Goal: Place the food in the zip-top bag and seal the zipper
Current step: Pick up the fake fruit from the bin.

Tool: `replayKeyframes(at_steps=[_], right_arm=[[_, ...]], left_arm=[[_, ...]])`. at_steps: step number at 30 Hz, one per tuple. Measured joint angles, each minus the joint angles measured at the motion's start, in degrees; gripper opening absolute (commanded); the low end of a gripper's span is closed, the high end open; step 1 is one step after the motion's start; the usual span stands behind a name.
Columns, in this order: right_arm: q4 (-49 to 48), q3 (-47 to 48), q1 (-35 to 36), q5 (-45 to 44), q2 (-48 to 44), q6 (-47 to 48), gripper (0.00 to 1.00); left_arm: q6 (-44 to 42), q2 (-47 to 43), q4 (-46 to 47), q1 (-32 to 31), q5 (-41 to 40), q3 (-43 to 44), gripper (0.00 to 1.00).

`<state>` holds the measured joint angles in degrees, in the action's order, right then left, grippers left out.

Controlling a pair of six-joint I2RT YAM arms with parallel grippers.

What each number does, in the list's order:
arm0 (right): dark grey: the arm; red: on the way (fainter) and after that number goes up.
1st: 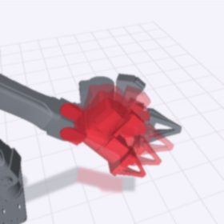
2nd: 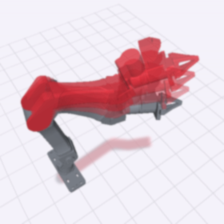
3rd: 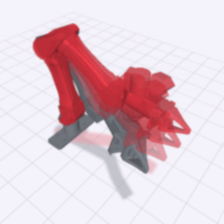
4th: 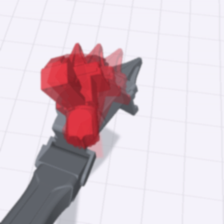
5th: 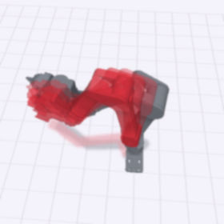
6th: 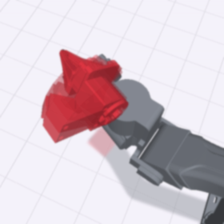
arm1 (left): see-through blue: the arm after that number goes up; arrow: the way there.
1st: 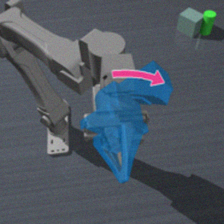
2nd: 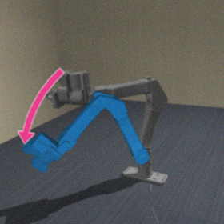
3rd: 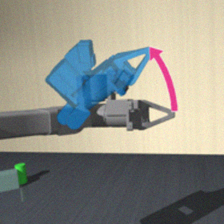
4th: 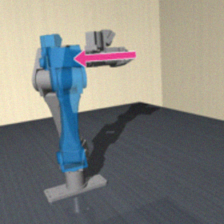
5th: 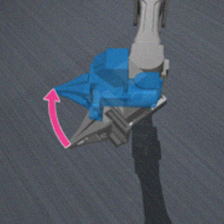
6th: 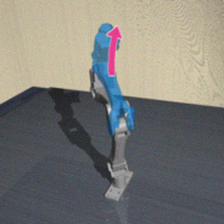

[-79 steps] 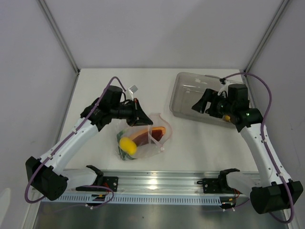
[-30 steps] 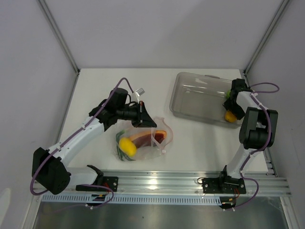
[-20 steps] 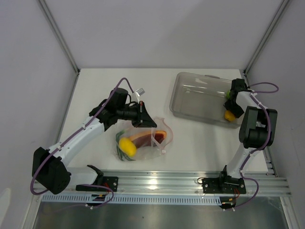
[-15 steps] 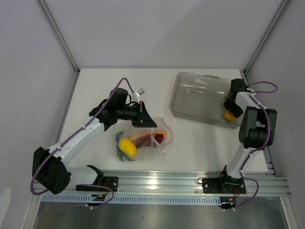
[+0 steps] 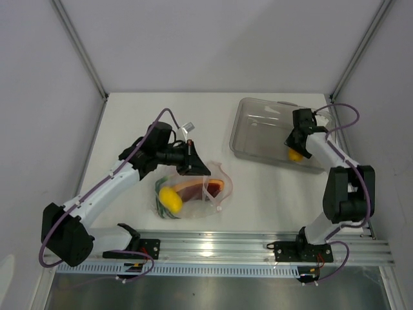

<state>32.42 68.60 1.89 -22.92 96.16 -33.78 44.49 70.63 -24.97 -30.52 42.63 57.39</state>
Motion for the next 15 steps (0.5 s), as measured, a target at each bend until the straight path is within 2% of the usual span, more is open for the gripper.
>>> replayKeyframes(at_steps=[15], right_arm=[[2.60, -10.36, 26.21, 2.25, -35.01, 1.90, 0.00]], left_arm=[[0.70, -4.76, -3.63, 0.00, -1.73, -0.72, 0.01]])
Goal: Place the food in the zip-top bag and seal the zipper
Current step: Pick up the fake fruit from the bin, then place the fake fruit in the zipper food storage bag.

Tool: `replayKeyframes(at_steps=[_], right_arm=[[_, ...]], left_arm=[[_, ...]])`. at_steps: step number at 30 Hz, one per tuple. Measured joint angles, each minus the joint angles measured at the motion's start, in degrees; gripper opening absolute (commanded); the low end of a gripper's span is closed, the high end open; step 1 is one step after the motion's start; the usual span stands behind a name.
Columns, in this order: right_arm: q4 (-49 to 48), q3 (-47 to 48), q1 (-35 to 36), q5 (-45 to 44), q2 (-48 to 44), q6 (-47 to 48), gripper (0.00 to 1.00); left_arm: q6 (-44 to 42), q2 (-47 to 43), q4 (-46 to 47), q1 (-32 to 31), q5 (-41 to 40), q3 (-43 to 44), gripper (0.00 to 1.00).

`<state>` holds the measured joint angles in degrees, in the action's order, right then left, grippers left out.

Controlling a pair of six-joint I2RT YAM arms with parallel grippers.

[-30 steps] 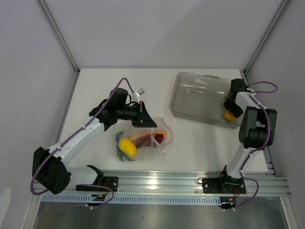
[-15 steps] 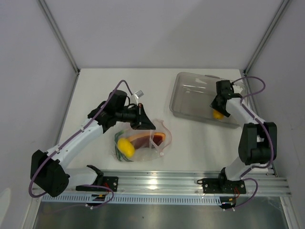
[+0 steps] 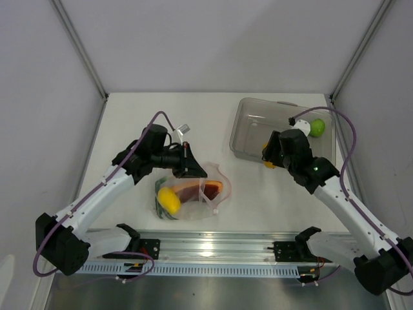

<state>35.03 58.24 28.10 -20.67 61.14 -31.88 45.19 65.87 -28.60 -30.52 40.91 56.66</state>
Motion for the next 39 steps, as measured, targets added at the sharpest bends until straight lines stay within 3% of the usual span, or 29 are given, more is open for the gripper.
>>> replayKeyframes(at_steps=[7, 20, 39], right_arm=[[1.36, -3.26, 9.09, 11.23, -5.73, 2.21, 0.00], [-1.55, -5.95, 21.46, 30.32, -1.97, 7.85, 0.00], [-16.39, -5.46, 24.72, 36.39, 9.68, 7.45, 0.00]], left_arm=[[0.94, -0.04, -1.57, -0.02, -0.46, 0.00, 0.00], [2.05, -2.16, -3.41, 0.00, -2.01, -0.57, 0.01], [2.84, -5.42, -5.49, 0.00, -3.02, -0.85, 0.01]])
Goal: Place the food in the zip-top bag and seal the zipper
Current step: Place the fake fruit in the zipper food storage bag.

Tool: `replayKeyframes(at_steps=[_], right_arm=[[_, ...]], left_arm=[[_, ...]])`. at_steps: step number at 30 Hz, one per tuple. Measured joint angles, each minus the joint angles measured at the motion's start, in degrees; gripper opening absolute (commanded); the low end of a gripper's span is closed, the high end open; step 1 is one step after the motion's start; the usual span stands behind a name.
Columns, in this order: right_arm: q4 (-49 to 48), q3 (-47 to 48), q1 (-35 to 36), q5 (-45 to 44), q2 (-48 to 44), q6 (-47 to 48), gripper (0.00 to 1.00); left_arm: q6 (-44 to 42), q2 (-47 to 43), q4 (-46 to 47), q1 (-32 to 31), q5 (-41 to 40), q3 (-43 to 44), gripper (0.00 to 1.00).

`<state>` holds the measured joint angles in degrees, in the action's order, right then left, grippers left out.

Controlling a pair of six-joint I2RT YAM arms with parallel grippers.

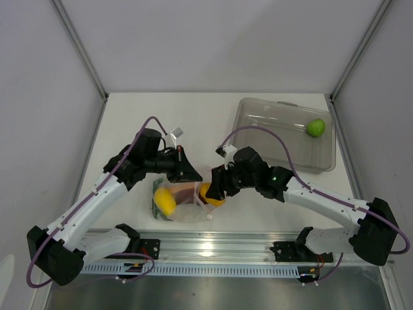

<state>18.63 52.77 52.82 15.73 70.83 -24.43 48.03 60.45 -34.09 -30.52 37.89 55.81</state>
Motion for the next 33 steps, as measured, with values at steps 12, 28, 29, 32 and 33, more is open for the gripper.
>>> replayKeyframes(at_steps=[12, 28, 29, 32, 33], right_arm=[[-5.31, 1.01, 2.16, -3.78, 4.92, -2.95, 0.64], [-4.70, 1.36, 2.54, -7.85, 1.40, -3.91, 0.88], [-4.42, 1.36, 2.54, -7.96, 0.85, -4.02, 0.88], [-2.97, 1.36, 2.58, -8.50, -1.01, -4.17, 0.88], [-2.40, 1.36, 2.58, -8.83, -1.75, -4.26, 0.88]], left_arm=[[0.11, -0.28, 0.00, 0.00, 0.04, 0.00, 0.01], [0.04, -0.48, 0.00, 0.00, 0.17, 0.00, 0.01], [0.04, -0.48, 0.00, 0.00, 0.22, 0.00, 0.00], [0.02, -0.48, 0.00, 0.00, 0.26, 0.00, 0.01], [0.02, -0.48, -0.02, 0.00, 0.28, 0.00, 0.01]])
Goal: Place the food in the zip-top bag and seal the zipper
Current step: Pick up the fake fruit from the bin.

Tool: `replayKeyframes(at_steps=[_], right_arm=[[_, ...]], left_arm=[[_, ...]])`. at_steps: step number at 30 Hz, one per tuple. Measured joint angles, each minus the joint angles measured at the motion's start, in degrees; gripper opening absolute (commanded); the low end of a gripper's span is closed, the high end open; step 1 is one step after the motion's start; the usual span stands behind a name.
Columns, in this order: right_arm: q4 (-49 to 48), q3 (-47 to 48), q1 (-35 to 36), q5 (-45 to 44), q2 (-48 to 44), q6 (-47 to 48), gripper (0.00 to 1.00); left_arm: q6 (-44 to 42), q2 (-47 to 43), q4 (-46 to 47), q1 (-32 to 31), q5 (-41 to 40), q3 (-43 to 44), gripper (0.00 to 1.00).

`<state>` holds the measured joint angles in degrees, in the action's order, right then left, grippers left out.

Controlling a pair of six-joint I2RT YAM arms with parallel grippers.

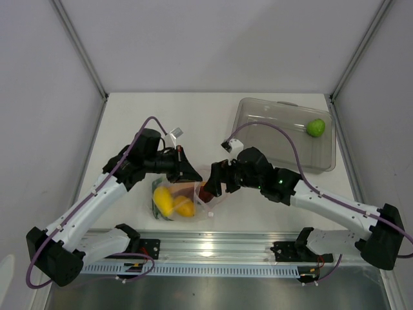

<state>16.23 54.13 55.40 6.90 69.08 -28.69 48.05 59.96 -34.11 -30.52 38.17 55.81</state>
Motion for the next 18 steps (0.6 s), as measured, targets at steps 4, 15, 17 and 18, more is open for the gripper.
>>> replayKeyframes(at_steps=[4, 15, 17, 18], right_arm=[[3.02, 0.00, 0.00, -2.23, -5.27, -0.07, 0.87], [14.71, 0.46, -8.76, -12.31, -16.15, -0.39, 0.86], [16.92, 0.70, -13.31, -13.57, -16.37, -0.94, 0.86], [17.97, 0.74, -15.98, -14.23, -16.46, -1.33, 0.86]], left_arm=[[-0.02, 0.00, 0.02, 0.00, 0.17, 0.00, 0.01], [-0.59, 0.04, 0.00, 0.00, 0.37, 0.00, 0.01], [-0.72, 0.04, 0.00, 0.00, 0.07, 0.00, 0.01], [-0.83, 0.04, 0.00, 0.00, -0.11, 0.00, 0.01]])
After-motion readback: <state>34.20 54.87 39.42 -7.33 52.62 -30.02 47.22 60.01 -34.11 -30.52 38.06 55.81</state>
